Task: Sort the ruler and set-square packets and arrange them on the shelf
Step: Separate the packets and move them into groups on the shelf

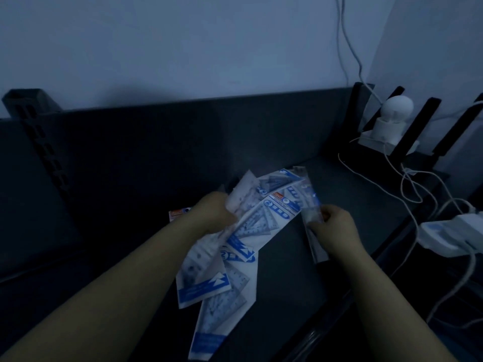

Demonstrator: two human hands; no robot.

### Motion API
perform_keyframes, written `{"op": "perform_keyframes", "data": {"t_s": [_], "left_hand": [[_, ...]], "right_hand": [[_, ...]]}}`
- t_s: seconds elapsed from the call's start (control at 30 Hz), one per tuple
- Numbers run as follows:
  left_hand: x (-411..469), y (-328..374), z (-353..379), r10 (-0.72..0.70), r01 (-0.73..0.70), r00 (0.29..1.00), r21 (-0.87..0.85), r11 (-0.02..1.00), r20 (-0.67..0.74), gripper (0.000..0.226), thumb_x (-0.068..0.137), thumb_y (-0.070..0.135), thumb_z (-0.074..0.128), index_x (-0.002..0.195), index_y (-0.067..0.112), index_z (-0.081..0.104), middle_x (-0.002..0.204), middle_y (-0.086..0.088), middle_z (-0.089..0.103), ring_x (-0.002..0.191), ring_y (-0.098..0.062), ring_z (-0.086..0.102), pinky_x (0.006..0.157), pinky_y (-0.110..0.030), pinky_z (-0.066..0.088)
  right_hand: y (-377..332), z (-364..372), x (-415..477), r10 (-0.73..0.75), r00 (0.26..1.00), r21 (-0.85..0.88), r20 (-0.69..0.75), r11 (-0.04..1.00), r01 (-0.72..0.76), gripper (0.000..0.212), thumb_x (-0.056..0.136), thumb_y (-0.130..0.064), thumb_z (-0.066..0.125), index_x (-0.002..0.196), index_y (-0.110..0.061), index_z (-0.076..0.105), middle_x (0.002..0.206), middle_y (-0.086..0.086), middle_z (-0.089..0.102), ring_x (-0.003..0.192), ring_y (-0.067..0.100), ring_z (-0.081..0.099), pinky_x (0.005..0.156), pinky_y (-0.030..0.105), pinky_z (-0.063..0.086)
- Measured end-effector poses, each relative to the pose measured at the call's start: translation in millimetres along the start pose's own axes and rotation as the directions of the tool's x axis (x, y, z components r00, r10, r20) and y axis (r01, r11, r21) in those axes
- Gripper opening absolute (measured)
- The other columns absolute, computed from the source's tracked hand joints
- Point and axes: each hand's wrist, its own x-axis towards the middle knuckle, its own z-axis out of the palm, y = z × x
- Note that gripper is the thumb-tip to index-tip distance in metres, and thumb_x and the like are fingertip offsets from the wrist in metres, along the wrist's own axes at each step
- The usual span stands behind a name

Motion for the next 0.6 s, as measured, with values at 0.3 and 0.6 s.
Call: {"op": "perform_keyframes", "data": {"t_s": [0.3,0.6], "left_hand": [[20,43,31,0.128,-0.147,0.988,-0.246,0.958,-0.090,0.020,0.090,0.013,0.058,0.109,0.008,0.061,0.107,-0.010,0.066,0.099,-0.025,0.063,0.089,-0.040,0.053],[46,43,46,0.052,-0.051,0.999,-0.153,0.987,-0.002,0.019,0.091,0.013,0.055,0.109,0.008,0.059,0.107,-0.010,0.065,0.098,-0.025,0.063,0.083,-0.035,0.052]], "right_hand": [[6,-11,11,0.175,0.983,0.151,0.051,0.972,-0.181,0.026,0.084,-0.004,0.065,0.109,-0.009,0.061,0.082,0.001,0.058,0.067,0.012,0.053,0.054,0.024,0.042],[3,-14,34,0.253,0.966,0.188,0.047,0.948,-0.258,0.028,0.088,-0.013,0.061,0.116,-0.011,0.058,0.090,0.001,0.060,0.080,0.020,0.061,0.062,0.032,0.051]]}}
